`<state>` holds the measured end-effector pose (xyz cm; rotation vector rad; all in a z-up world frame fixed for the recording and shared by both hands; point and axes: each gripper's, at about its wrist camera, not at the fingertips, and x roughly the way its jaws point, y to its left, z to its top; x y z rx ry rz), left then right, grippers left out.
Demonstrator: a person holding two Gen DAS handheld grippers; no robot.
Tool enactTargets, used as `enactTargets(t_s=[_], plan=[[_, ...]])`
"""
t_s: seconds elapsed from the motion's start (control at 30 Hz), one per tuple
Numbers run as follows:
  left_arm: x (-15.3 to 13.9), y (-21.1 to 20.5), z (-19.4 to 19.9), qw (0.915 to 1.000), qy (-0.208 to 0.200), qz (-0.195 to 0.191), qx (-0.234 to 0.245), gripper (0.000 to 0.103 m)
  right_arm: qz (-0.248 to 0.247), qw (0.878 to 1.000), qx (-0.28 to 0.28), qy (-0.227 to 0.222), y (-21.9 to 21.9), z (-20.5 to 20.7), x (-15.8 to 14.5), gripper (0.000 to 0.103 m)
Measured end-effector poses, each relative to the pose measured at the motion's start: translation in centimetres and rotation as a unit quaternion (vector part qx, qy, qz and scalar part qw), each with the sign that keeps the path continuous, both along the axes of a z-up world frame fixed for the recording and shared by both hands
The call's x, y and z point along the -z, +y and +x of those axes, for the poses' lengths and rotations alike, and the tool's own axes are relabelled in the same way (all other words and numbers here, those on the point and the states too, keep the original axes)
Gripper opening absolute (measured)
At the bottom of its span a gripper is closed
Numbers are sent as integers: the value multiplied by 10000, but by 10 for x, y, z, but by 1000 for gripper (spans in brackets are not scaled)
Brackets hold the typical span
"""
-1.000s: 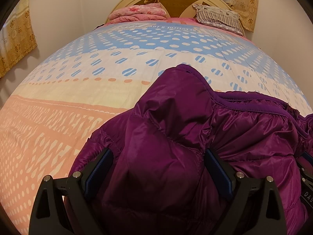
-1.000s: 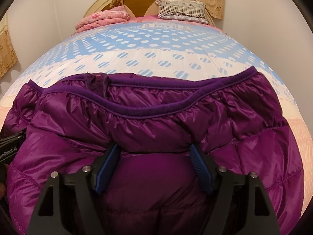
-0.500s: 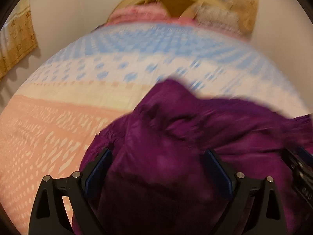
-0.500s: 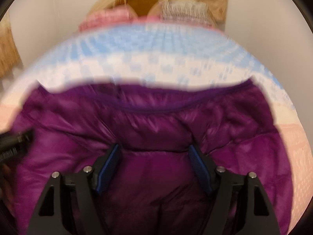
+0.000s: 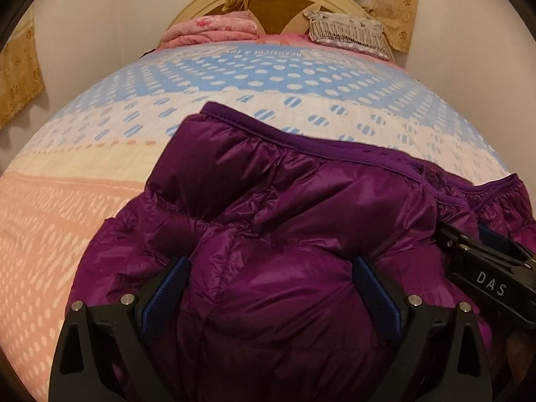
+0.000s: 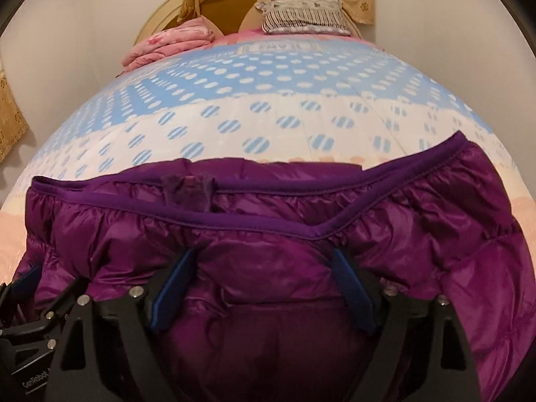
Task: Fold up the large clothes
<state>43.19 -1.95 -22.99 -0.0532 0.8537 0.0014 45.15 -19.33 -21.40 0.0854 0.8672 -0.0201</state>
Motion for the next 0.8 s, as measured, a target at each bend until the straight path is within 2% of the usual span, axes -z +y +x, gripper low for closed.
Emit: enactTargets(t_s=[0.13,0.27,0.33,0.37,0.43,0.47,0.53,0.6,0.63,0.8], plan=[[2,-9,1,9998,-4,199,-46,100,-243,9997,-2,67,7,4,4,90],[2,-8,4,9998,87,177,-25,100,-236,9996,-22,118,6,3,3,92],[-7,-2,-2,9998,157,90,-23,100,-227,9995,-108,199,5,-3,-3,91],[-13,1,-7,9999,96,46,-51,100,-260,9995,-94,182,5,-11,-10,89],[-29,9,-33,9994,-299,-166,29,100,-347,9994,-29,-90,6,-33,-24,90],[-32,10,-44,9987,-478,-139,67,100,-425,9989,5,-217,9,-47,-28,90],[-26,9,-52,9988,-481,-1,-13,100,-533,9980,-59,-344,16,-67,-27,95],[-12,5,-50,9994,-341,112,28,100,-848,9960,-134,-231,23,-71,-11,96],[-4,3,-48,9995,-278,172,17,100,-869,9958,-110,-260,23,-71,-4,97],[-2,1,-45,9993,-295,233,-10,100,-824,9965,-83,-105,19,-58,2,102]])
